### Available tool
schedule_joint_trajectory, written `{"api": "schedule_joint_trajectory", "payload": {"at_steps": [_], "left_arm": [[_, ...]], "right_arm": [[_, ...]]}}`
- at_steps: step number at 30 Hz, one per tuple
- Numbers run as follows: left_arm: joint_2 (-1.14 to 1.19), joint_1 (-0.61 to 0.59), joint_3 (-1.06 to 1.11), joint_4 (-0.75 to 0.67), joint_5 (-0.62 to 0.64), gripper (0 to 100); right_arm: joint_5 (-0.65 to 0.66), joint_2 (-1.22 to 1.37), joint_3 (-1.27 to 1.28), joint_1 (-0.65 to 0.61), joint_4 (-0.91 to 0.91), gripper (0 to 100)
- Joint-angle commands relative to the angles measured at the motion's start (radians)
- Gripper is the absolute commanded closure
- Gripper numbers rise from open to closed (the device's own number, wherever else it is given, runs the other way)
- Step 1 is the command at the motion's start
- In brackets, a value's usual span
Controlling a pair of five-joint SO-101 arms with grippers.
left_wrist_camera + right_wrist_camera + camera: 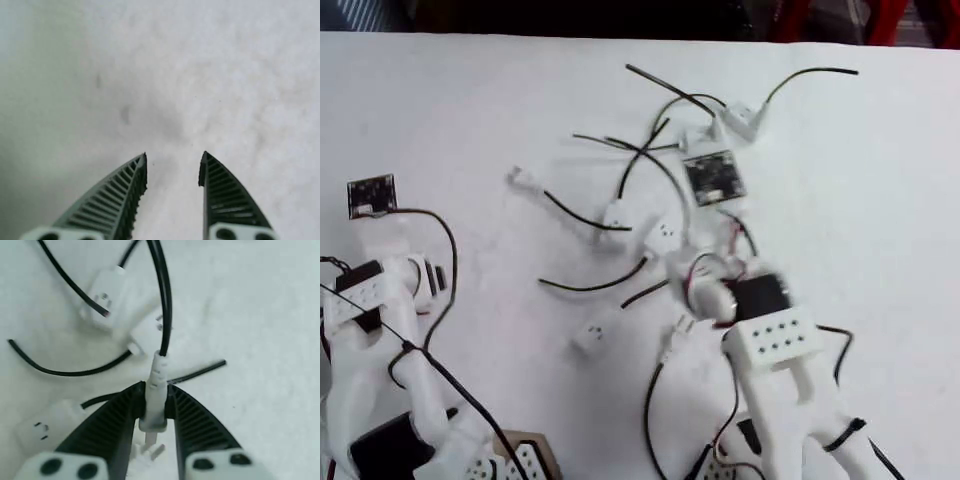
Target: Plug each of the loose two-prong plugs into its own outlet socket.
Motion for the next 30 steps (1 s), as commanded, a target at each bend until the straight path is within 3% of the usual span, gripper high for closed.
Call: {"api": "schedule_joint_trajectory", "payload": {"at_steps": [1,7,13,21,26,30], "left_arm": [[-0.038,0.045,-0.008,-0.009,0.008,82],[-0.102,0.09,-0.031,-0.009,0.012,82],[-0.358,0.225,-0.015,0.006,0.015,82],[-0.55,0.407,0.014,0.005,0.072,82],[-0.572,0.507,0.02,0.012,0.094,73],[-0.625,0.593,0.011,0.066,0.091,72]], "right_arm": [[-0.052,-0.036,-0.005,-0.119,-0.073,98.1],[-0.048,-0.044,-0.008,-0.252,-0.124,98.1],[-0.046,-0.061,-0.006,-0.343,-0.157,98.1],[-0.046,-0.312,0.072,-0.429,-0.147,98.1],[-0.025,-0.466,0.176,-0.458,-0.154,98.1],[0.009,-0.522,0.232,-0.456,-0.156,98.1]]}}
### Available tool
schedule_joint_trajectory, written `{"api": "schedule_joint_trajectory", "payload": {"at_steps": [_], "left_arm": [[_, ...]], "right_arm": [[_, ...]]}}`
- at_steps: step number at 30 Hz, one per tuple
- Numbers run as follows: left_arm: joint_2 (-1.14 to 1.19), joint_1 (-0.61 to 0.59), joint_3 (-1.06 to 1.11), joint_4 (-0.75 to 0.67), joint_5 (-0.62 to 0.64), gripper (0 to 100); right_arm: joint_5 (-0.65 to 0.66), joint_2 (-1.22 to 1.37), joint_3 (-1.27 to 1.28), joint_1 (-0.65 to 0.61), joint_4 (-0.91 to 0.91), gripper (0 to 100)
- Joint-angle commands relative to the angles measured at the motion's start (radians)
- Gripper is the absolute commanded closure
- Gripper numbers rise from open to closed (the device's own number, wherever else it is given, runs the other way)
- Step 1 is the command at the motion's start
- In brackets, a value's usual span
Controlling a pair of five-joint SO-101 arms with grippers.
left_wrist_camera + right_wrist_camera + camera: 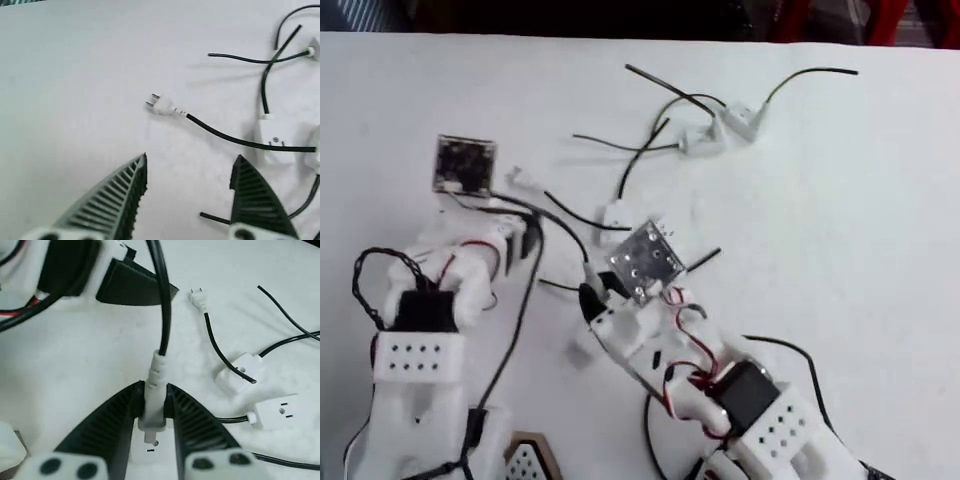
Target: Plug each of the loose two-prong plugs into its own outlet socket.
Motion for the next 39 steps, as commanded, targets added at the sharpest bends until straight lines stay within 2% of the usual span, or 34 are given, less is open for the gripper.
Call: {"api": "schedule_joint_trajectory", "payload": {"at_steps": [1,7,13,17,21,27,32,39], "left_arm": [[-0.091,0.104,-0.018,0.054,0.006,72],[-0.228,0.274,-0.021,0.172,0.005,72],[-0.354,0.389,-0.02,0.285,0.003,72],[-0.414,0.456,-0.018,0.353,-0.055,72],[-0.43,0.452,-0.018,0.364,-0.06,72],[-0.429,0.314,-0.017,0.364,-0.058,72],[-0.398,0.216,-0.017,0.413,-0.081,71],[-0.134,0.243,-0.025,0.45,-0.18,68]], "right_arm": [[0.018,-0.053,0.014,-0.007,-0.016,98.1],[0.018,-0.058,0.02,-0.007,-0.01,98.1],[0.018,-0.054,0.02,-0.005,-0.008,98.1],[0.018,-0.054,0.028,-0.004,-0.008,98.1],[0.02,-0.058,0.048,-0.004,-0.008,98.1],[0.021,-0.061,0.052,0.028,0.004,98.1],[0.018,-0.054,0.052,0.189,-0.021,98.1],[0.017,-0.053,0.083,0.403,-0.124,98.1]]}}
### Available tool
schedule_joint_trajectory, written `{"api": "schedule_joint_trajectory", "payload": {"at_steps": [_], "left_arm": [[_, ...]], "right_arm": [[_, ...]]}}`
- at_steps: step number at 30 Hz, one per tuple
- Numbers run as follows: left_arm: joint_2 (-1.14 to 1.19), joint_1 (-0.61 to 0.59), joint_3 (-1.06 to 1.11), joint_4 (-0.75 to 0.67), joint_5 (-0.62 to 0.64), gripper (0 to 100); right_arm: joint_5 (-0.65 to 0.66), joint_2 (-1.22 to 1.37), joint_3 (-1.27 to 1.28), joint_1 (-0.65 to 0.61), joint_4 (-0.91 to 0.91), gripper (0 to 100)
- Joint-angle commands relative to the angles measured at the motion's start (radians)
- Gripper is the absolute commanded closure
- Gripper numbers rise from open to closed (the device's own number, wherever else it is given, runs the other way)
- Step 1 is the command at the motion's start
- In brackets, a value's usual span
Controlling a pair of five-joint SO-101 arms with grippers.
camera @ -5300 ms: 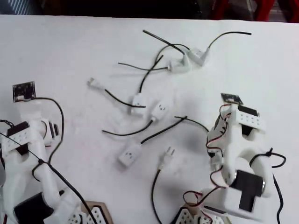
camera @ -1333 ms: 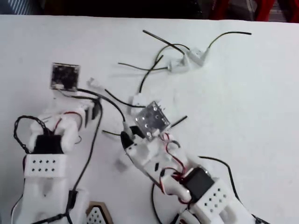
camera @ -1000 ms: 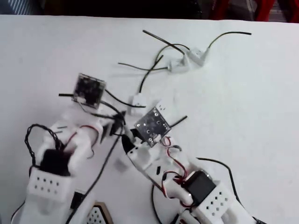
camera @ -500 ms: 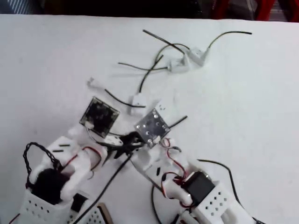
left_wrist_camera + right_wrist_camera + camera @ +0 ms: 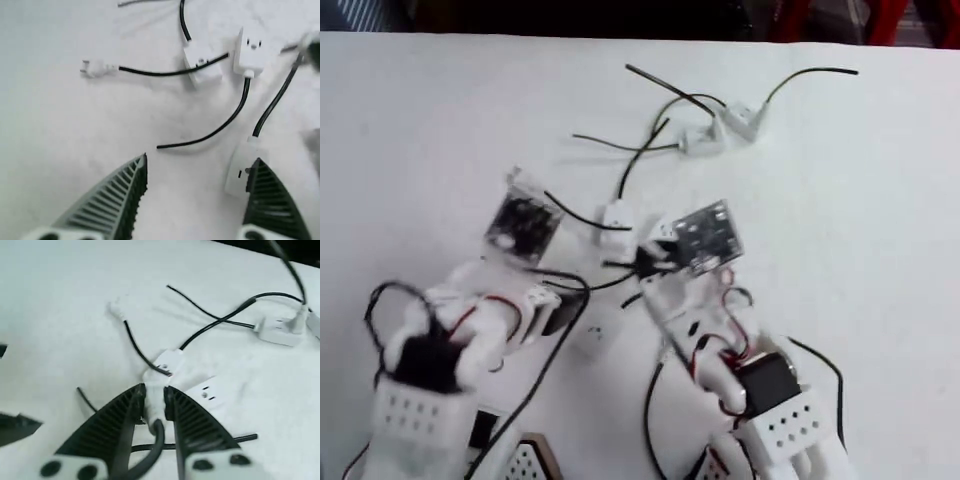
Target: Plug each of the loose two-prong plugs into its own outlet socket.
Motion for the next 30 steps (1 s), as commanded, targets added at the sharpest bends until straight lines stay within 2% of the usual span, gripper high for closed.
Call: {"api": "schedule_joint_trajectory", "payload": {"at_steps": [1,5,8,13,24,30], "left_arm": [[0.176,0.033,-0.025,0.0,-0.06,68],[0.289,0.159,-0.017,0.0,-0.063,68],[0.355,0.242,-0.017,-0.002,-0.018,68],[0.479,0.32,-0.017,-0.032,0.008,68],[0.816,0.344,-0.026,-0.227,0.006,70],[0.892,0.308,-0.084,-0.204,-0.002,70]], "right_arm": [[-0.006,-0.008,0.029,0.087,-0.088,98.1],[-0.068,-0.008,0.075,0.202,-0.213,98.1],[-0.101,-0.008,0.077,0.292,-0.254,98.1],[-0.153,-0.008,0.077,0.36,-0.283,98.1],[-0.153,-0.008,0.078,0.364,-0.285,98.1],[-0.152,-0.008,0.08,0.36,-0.28,98.1]]}}
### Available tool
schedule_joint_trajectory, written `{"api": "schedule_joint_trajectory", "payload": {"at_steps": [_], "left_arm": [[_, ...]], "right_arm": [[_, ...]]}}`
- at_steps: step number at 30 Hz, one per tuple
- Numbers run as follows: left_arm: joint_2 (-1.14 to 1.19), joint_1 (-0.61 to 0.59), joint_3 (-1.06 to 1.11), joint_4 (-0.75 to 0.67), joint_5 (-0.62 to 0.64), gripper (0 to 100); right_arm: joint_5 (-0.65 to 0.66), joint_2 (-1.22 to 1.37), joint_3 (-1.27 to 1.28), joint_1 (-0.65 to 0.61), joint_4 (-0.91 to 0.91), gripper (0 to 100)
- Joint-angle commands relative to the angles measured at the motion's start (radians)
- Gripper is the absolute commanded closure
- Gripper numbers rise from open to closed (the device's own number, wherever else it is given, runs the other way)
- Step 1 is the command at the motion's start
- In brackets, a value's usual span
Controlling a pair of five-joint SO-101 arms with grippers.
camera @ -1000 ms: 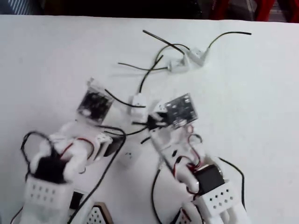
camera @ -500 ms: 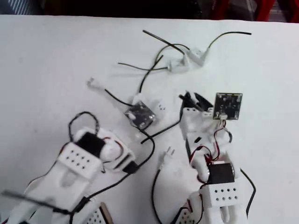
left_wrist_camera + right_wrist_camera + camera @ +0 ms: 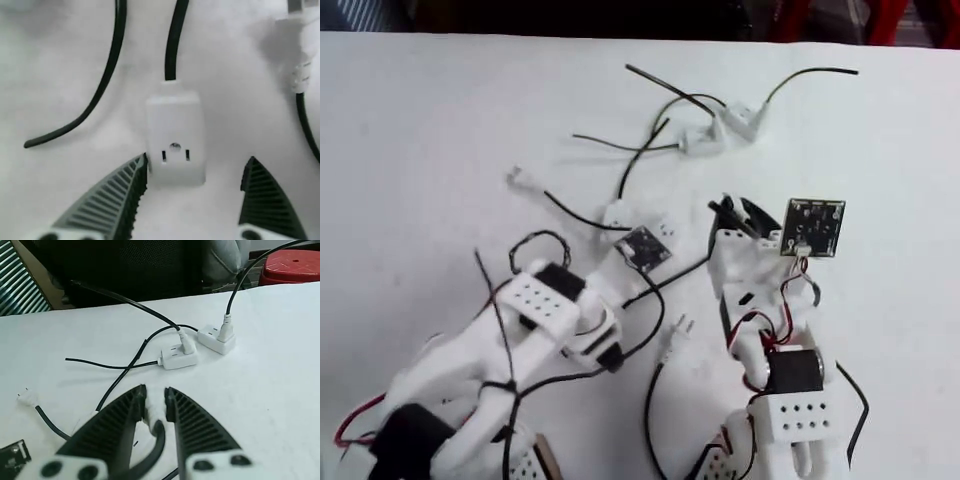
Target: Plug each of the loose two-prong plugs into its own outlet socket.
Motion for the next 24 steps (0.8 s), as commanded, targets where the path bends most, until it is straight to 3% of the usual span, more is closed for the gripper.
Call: {"api": "schedule_joint_trajectory", "payload": {"at_steps": [1,12,18,24], "left_arm": [[0.042,-0.041,-0.052,0.002,-0.003,70],[0.053,-0.323,-0.169,0.034,-0.13,70],[0.053,-0.257,-0.285,0.198,-0.121,71],[0.058,-0.133,-0.288,0.212,-0.054,71]], "right_arm": [[-0.008,-0.01,-0.006,0.01,-0.018,98.1],[-0.008,-0.01,-0.005,0.008,-0.016,98.1],[-0.006,-0.01,-0.005,0.008,-0.016,98.1],[-0.002,-0.01,-0.005,0.008,-0.016,98.1]]}}
